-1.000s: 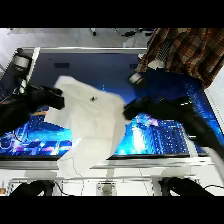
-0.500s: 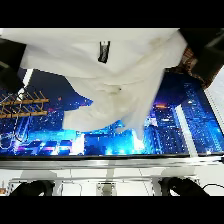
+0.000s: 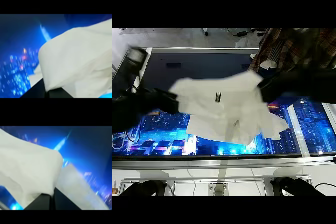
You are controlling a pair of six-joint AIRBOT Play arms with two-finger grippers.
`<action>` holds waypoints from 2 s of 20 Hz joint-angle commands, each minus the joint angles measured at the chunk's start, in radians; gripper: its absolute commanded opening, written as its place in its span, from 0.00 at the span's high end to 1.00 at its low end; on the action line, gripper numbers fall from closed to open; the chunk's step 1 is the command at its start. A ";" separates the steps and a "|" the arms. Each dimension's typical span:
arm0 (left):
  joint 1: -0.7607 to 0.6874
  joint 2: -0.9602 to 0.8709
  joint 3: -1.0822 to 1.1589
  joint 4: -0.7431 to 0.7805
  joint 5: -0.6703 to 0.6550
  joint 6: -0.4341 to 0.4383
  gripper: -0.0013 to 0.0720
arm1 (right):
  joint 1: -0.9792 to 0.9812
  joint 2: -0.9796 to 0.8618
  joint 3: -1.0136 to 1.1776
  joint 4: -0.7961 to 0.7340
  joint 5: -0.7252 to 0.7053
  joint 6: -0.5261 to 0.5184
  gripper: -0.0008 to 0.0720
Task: Fold the clothes and pants, and hang the long-sleeved shirts on hangers.
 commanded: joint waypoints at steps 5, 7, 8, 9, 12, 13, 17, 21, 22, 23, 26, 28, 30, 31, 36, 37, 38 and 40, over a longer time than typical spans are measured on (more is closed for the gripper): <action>-0.001 -0.156 -0.332 -0.089 -0.169 -0.044 0.95 | 0.000 -0.055 -0.391 0.091 0.091 0.016 0.93; -0.001 -0.204 -0.336 -0.205 -0.198 0.092 0.95 | 0.005 -0.055 -0.440 0.155 0.139 0.015 0.93; -0.001 -0.225 -0.336 -0.257 -0.201 0.145 0.95 | 0.012 -0.055 -0.460 0.153 0.169 0.015 0.93; -0.001 -0.244 -0.336 -0.288 -0.203 0.185 0.94 | 0.017 -0.055 -0.479 0.153 0.199 0.016 0.93; 0.000 -0.258 -0.335 -0.324 -0.202 0.254 0.69 | 0.017 -0.066 -0.492 0.152 0.241 0.029 0.93; 0.003 -0.248 -0.331 -0.325 -0.201 0.254 0.60 | 0.017 -0.069 -0.492 0.152 0.256 0.034 0.93; 0.106 -0.102 -0.305 -0.436 -0.197 0.259 0.41 | 0.017 -0.069 -0.492 0.151 0.275 0.041 0.93; 0.377 0.124 -0.301 -0.364 -0.179 0.255 0.41 | 0.017 -0.069 -0.492 0.150 0.275 0.041 0.93; 0.472 0.152 -0.301 -0.312 -0.152 0.250 0.41 | 0.017 -0.069 -0.492 0.150 0.275 0.041 0.93; 0.584 0.165 -0.301 -0.253 -0.114 0.252 0.41 | 0.017 -0.069 -0.492 0.151 0.275 0.041 0.93; 0.920 0.140 -0.312 -0.194 -0.078 0.328 0.41 | 0.017 -0.069 -0.492 0.151 0.275 0.040 0.93; 1.108 0.101 -0.328 -0.303 -0.076 0.421 0.41 | 0.017 -0.069 -0.492 0.151 0.276 0.040 0.93; 1.232 0.042 -0.346 -0.413 -0.062 0.505 0.41 | 0.017 -0.069 -0.492 0.150 0.279 0.035 0.93; 1.259 0.003 -0.346 -0.415 -0.051 0.506 0.41 | 0.017 -0.069 -0.492 0.150 0.287 0.025 0.93; 1.277 -0.192 -0.346 -0.406 -0.077 0.528 0.41 | 0.017 -0.069 -0.492 0.154 0.312 0.014 0.93; 1.277 -0.231 -0.346 -0.406 -0.105 0.528 0.41 | 0.017 -0.069 -0.492 0.154 0.309 0.014 0.93; 1.277 -0.268 -0.346 -0.406 -0.132 0.528 0.41 | 0.017 -0.069 -0.492 0.154 0.305 0.014 0.93; 1.277 -0.340 -0.346 -0.415 -0.175 0.541 0.41 | 0.017 -0.069 -0.492 0.154 0.290 0.015 0.93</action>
